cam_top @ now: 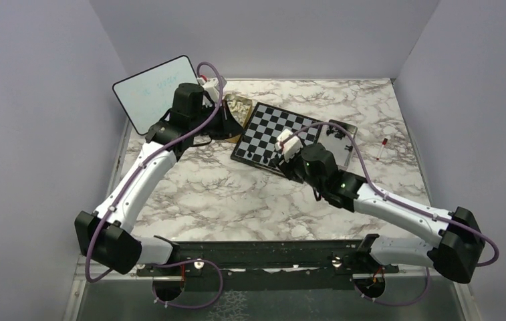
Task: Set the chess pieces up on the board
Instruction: Place the chess piece on the chessboard.
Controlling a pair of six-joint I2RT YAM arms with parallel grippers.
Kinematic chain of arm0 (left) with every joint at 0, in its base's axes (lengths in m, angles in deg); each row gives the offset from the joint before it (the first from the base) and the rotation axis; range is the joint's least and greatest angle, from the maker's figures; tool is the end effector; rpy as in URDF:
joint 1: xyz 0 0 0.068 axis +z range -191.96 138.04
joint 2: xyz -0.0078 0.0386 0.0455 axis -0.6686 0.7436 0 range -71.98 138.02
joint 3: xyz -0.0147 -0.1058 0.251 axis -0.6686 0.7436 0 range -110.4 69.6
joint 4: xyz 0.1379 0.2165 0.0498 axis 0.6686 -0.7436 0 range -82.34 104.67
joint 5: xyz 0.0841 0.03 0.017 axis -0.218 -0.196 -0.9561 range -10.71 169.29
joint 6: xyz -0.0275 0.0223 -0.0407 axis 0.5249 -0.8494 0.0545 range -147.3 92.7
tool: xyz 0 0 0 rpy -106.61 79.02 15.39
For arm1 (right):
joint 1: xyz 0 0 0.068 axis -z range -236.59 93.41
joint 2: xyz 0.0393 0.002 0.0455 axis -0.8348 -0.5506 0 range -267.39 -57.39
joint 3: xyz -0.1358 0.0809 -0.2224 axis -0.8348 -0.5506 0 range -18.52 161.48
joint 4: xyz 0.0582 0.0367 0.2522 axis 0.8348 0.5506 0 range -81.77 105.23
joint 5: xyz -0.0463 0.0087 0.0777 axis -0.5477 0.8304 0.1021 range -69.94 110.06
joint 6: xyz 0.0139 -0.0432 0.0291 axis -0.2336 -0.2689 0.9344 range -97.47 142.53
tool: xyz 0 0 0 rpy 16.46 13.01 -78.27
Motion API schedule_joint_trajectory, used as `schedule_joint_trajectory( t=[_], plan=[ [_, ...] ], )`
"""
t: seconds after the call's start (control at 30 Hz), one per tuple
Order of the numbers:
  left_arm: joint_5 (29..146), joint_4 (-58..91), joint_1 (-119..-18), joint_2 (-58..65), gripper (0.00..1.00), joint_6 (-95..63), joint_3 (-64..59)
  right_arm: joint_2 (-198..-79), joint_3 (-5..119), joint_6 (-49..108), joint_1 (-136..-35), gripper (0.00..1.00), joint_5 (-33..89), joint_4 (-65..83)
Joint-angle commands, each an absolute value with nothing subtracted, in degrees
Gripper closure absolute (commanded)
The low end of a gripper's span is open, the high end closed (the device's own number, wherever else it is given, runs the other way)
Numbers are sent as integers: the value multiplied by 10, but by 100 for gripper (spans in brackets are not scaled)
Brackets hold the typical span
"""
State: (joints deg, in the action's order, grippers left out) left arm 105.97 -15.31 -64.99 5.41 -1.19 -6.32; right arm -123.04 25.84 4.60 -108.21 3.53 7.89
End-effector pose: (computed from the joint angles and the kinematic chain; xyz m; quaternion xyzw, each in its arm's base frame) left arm 0.2689 -0.1318 0.3696 0.0900 0.8515 -0.3809 0.3491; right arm 0.1706 0.1992 0.2824 -0.3981 0.7162 0.0491 0.5711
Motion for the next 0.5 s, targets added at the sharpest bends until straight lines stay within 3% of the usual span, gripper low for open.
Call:
schedule_joint_trajectory(
  t=[0.0,0.47],
  plan=[
    [971,-97,-672,14,96,-29,-37,-1270,299,162,-1006,44,46,123],
    [775,27,-837,22,96,-71,29,-1365,386,411,-743,44,235,214]
  ],
)
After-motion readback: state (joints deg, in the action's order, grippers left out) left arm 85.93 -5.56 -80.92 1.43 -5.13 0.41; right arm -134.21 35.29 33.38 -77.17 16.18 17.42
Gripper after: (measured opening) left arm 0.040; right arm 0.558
